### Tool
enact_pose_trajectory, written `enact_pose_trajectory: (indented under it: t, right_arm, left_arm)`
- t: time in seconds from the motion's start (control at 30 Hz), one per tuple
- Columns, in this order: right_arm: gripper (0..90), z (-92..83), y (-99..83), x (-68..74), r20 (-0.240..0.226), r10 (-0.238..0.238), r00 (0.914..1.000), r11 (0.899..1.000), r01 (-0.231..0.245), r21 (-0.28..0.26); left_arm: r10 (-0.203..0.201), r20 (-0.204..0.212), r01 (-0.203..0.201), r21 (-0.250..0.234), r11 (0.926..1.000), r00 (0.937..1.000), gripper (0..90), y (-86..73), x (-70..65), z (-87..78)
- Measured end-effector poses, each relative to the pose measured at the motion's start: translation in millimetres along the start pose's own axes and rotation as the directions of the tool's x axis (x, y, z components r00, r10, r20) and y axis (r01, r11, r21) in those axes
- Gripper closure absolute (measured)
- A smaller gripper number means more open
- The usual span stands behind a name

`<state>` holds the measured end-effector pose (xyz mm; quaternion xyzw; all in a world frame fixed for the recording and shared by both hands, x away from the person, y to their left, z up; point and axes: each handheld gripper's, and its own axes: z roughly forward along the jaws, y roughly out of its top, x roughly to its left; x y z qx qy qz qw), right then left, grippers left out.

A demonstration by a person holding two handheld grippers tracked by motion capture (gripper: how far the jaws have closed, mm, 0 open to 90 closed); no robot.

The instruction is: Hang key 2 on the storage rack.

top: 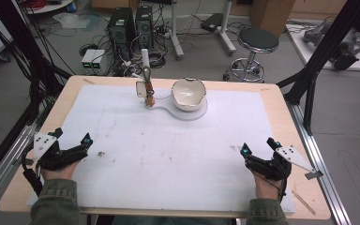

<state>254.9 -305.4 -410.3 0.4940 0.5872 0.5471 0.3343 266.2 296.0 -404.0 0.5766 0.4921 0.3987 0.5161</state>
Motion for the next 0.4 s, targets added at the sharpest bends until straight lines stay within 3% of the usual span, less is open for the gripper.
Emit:
enact_pose_trajectory:
  t: [0.2, 0.4]
  right_arm:
    - [0.7, 0.8, -0.1, 0.7, -0.003, -0.004, 1.0000, 1.000, 0.004, 0.001]
    - [0.7, 1.0, -0.2, 0.7, -0.005, -0.004, 1.0000, 1.000, 0.004, 0.009]
  left_arm:
    - [0.007, 0.020, -0.007, -0.007, 0.9999, 0.9998, 1.7, 0.5, 0.2, -2.2]
    - [-0.011, 0.035, 0.011, -0.011, 0.9999, 0.9993, 1.7, 1.6, 3.3, -1.8]
